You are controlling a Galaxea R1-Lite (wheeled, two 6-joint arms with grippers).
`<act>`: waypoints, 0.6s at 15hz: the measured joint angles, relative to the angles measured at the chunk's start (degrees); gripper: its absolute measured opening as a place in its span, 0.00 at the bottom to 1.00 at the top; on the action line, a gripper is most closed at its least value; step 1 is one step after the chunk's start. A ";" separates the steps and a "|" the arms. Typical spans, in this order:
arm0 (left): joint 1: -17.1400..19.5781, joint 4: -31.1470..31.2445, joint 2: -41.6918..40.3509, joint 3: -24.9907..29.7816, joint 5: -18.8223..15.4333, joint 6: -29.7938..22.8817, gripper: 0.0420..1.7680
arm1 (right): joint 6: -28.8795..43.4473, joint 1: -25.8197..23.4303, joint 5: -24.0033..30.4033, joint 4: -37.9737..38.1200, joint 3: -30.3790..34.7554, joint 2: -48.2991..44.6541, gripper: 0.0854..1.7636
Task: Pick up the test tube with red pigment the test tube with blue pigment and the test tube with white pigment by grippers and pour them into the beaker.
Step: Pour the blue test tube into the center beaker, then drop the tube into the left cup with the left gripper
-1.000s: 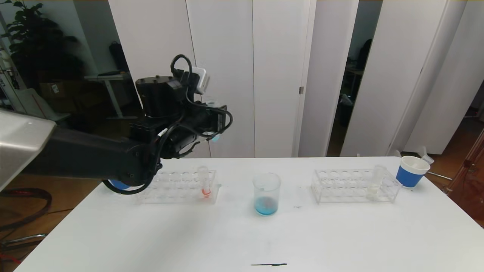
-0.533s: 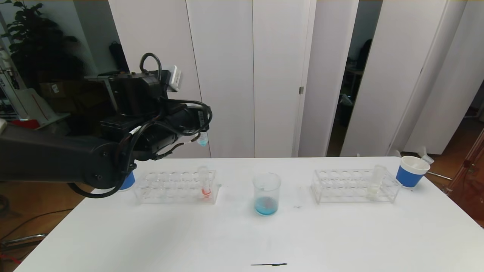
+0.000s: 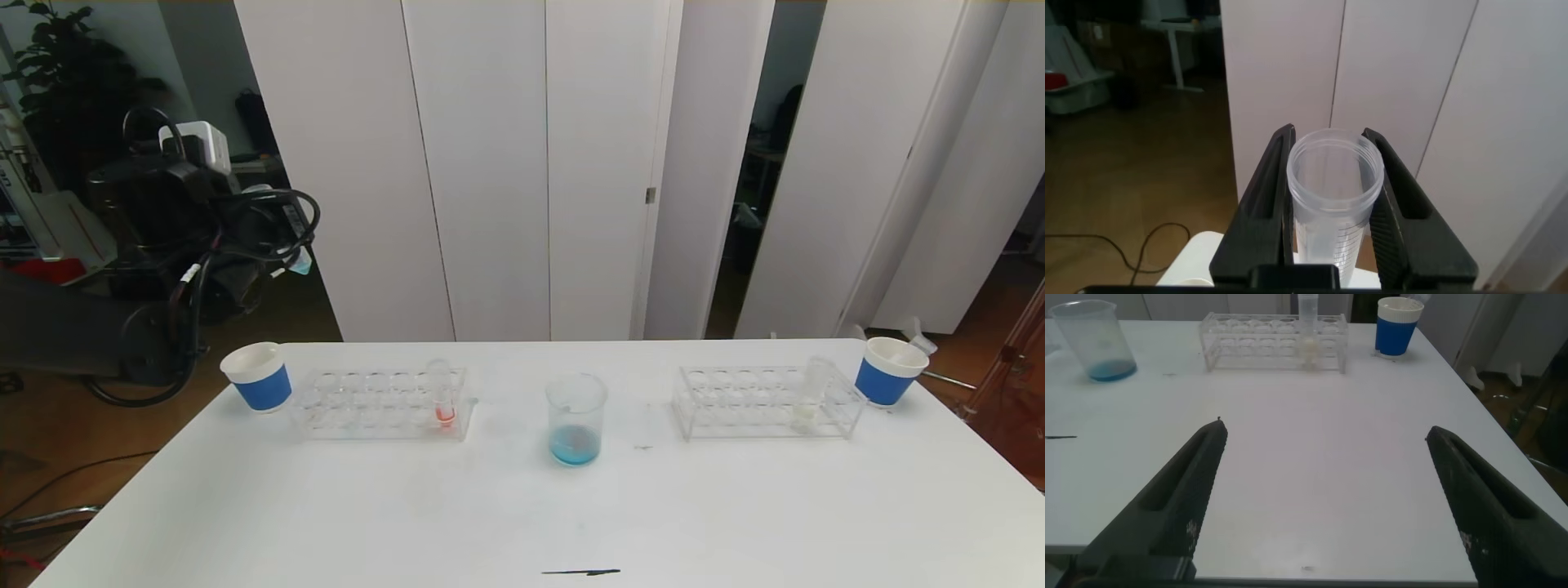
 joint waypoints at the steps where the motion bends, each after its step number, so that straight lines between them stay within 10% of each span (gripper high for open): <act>1: 2.28 -3.41 1.66 0.02 0.69 2.63 0.33 | -0.02 0.00 0.02 0.00 0.00 0.00 0.99; 9: 11.97 -14.97 14.77 1.07 0.33 8.09 0.33 | 0.00 -0.04 0.02 0.00 -0.02 0.00 0.99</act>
